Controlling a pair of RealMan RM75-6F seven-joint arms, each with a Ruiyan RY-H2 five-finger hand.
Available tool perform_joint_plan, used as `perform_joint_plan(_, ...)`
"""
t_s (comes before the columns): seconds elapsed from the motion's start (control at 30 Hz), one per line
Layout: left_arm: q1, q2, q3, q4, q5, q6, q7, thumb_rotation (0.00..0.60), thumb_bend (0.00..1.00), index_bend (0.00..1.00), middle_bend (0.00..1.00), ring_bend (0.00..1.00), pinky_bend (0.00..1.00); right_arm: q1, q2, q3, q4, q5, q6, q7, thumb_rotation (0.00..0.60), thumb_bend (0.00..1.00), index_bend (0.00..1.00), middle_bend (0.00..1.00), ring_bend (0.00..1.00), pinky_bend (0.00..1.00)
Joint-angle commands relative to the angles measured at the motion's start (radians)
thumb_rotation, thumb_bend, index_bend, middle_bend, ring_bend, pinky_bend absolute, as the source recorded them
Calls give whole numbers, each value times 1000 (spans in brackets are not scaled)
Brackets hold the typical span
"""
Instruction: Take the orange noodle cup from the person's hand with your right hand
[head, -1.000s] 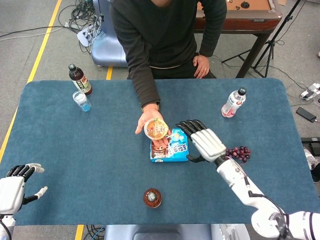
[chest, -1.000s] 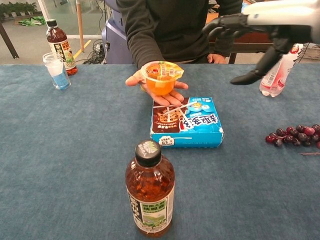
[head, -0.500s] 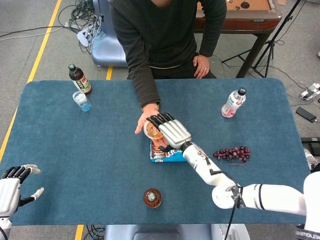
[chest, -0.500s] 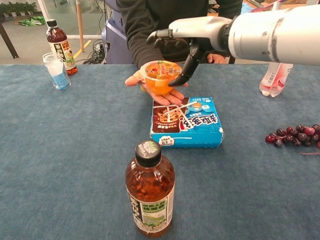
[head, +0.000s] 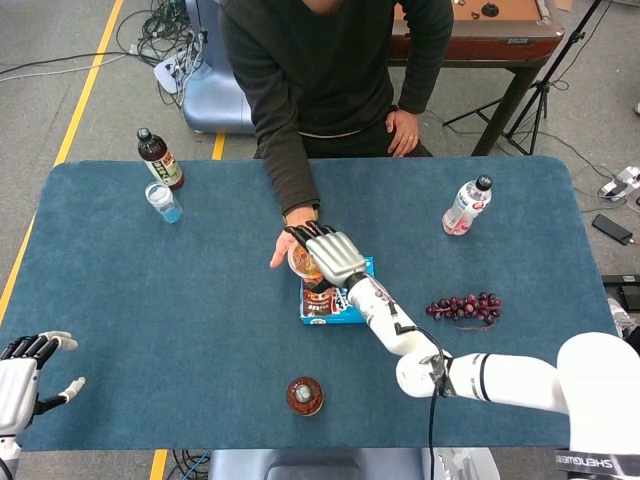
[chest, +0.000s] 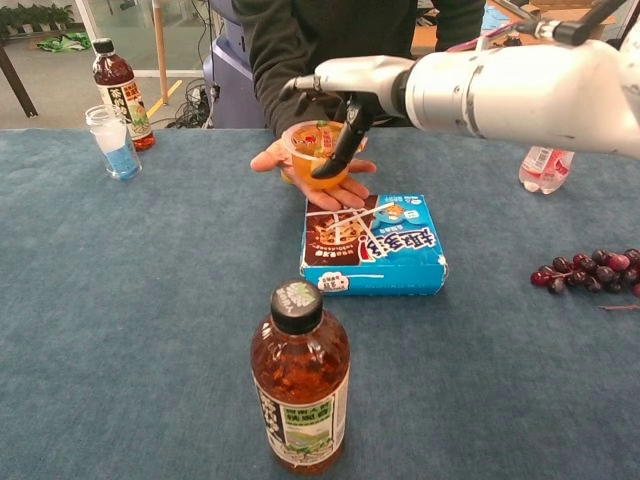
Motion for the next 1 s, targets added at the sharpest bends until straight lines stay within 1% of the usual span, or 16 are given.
perform_joint_plan(0.03,1,0,-1,0,0,2,-2,600,171,414,338,288,217,15,-25,-2,34,-8,1,15,600,248,88,142,0,216)
perform_joint_plan(0.1,2,0,0,1,-1,1,-3,600,171,414,338,288,217,19,-35,-3,50,-8,2,22,600,265,128,162,1,274)
perform_joint_plan(0.2,2,-1,1,3,-5,-4,-3,600,171,415,338,288,217,24,-55,-2,79,-12,0,42,600,318,205,194,25,375)
perform_joint_plan(0.27,2,-2,1,4,-4,-6,-3,600,171,414,338,288,217,26,-67,-1,95,-20,-4,56,600,367,284,238,70,445)
perform_joint_plan(0.37,4,-2,-1,5,-4,-2,-4,600,171,414,338,288,216,24,-72,-4,105,-40,-4,73,600,406,369,278,115,505)
perform_joint_plan(0.43,5,-2,-2,6,-7,-2,-5,600,171,414,338,288,217,17,-69,-3,101,-55,2,88,600,421,404,295,135,533)
perform_joint_plan(0.53,4,-3,-2,8,-9,-5,-5,600,171,414,338,288,217,3,-57,0,85,-82,16,110,600,439,434,314,155,561)
perform_joint_plan(0.67,1,-7,-2,12,-8,-11,-5,600,171,414,338,288,217,-13,-31,4,51,-112,31,130,600,441,451,330,176,586)
perform_joint_plan(0.8,0,-8,-5,13,-11,-12,-5,600,171,414,338,288,217,-31,3,8,8,-138,49,147,600,442,457,334,179,587)
perform_joint_plan(1.0,4,-5,-6,16,-12,-7,-10,600,171,415,338,288,217,-82,92,-3,-86,-179,91,160,600,442,457,336,183,587)
